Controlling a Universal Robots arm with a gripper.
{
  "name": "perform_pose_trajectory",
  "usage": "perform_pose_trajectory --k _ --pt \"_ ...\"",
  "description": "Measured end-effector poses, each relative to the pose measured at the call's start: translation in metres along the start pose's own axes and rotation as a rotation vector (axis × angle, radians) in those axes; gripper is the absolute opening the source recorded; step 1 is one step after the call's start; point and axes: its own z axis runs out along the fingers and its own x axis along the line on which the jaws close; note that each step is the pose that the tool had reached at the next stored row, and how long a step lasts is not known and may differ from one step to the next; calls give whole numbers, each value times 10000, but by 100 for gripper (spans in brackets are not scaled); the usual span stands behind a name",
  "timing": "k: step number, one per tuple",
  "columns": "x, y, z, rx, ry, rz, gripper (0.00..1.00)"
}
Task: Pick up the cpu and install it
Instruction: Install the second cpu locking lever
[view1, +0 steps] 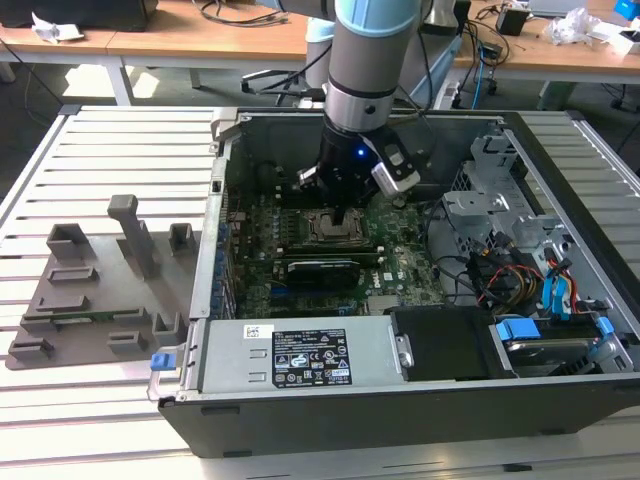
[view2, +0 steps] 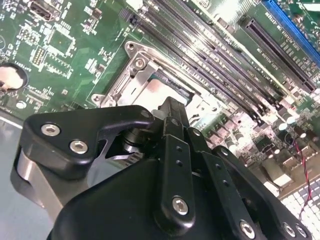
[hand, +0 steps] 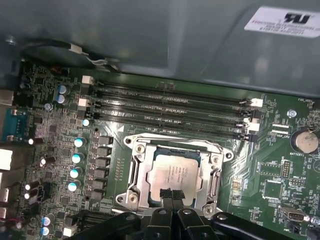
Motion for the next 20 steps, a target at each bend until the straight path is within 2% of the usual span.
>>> perform_pose_trajectory --k 4,11,13,20 --pt "-2 43 -143 20 2 0 11" --pt "0 56 -298 20 4 1 11" --pt "1 59 -364 21 6 1 11" --pt "5 61 -502 22 10 1 11"
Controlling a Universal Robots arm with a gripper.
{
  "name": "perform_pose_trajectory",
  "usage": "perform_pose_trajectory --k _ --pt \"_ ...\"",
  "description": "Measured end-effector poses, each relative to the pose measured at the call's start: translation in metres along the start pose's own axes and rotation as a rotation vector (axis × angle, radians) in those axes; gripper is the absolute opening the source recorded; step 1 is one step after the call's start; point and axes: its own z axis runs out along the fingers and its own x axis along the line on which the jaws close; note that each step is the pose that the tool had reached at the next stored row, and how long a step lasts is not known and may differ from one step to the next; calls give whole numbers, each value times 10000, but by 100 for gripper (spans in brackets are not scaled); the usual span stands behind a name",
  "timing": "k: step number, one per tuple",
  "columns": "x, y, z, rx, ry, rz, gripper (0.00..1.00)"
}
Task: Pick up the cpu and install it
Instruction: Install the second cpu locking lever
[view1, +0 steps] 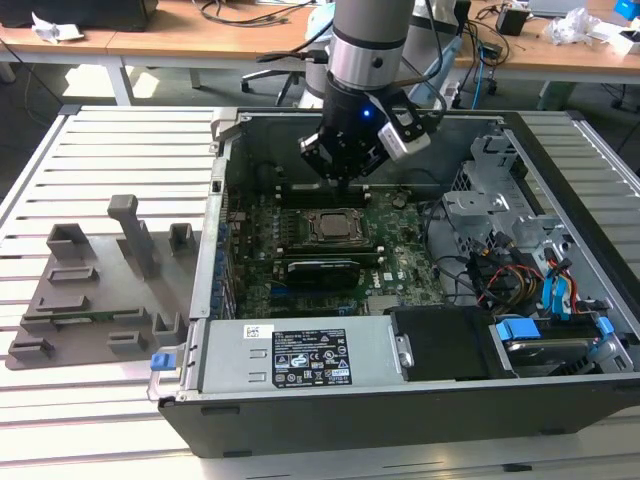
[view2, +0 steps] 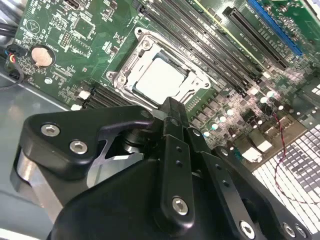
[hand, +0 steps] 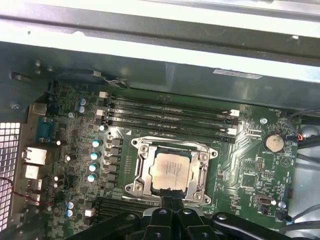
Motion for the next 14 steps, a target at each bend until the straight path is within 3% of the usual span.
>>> perform_pose_trajectory --k 10,14 --pt "7 4 -262 -2 9 1 11" --pt "9 5 -306 -3 8 0 11"
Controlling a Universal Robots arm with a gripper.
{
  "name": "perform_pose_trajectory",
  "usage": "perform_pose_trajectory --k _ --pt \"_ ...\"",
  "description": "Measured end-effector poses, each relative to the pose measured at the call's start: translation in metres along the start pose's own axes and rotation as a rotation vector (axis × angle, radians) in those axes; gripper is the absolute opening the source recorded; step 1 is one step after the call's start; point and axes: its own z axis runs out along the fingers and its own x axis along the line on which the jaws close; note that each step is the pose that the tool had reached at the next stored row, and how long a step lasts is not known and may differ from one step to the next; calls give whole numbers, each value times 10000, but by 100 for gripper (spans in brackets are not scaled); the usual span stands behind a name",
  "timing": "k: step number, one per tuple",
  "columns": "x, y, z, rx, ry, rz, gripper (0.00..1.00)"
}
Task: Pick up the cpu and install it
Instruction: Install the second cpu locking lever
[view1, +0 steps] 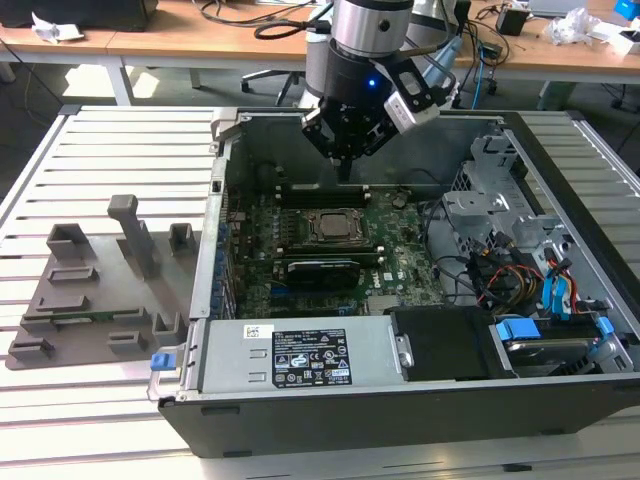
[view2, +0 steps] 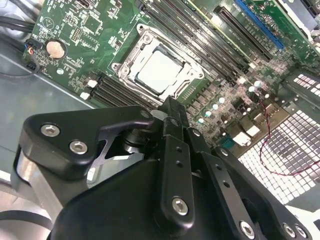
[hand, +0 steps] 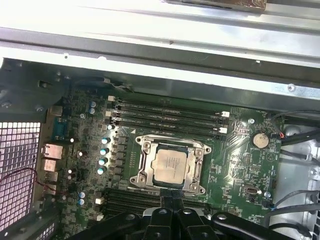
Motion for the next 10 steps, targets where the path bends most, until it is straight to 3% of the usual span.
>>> perform_pose_trajectory --k 10 --pt "0 0 -4 2 1 1 11"
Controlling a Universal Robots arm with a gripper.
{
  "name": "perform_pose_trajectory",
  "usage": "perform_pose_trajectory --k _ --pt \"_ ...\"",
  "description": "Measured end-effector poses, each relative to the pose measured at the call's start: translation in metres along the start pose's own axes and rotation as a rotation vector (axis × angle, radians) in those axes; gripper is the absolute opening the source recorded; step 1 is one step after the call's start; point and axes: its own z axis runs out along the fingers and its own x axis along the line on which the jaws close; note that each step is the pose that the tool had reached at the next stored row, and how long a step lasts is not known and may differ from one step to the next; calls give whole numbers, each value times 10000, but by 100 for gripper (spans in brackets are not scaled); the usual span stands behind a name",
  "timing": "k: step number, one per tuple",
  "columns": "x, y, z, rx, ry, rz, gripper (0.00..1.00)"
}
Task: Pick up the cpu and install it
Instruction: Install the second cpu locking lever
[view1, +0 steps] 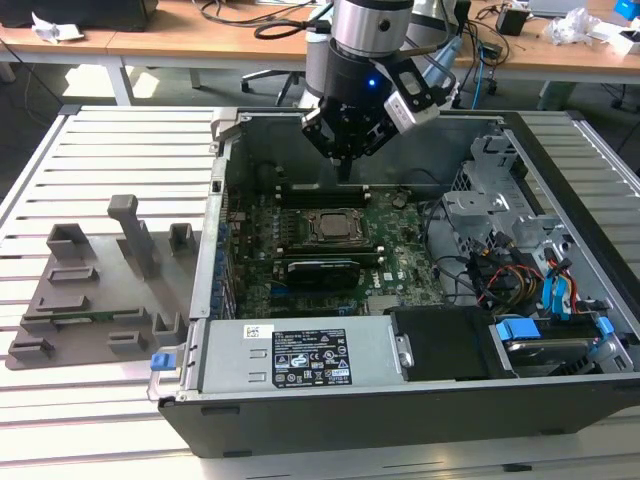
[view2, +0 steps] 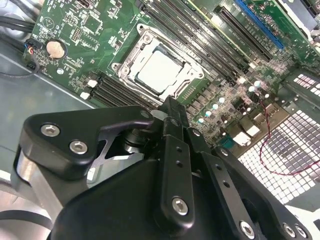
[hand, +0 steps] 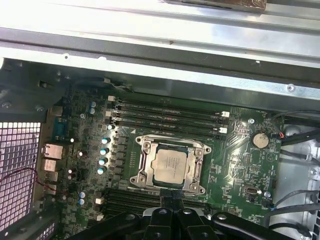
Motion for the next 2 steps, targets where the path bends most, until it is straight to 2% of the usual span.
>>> perform_pose_trajectory --k 2 --pt "0 0 -1 0 1 0 11"
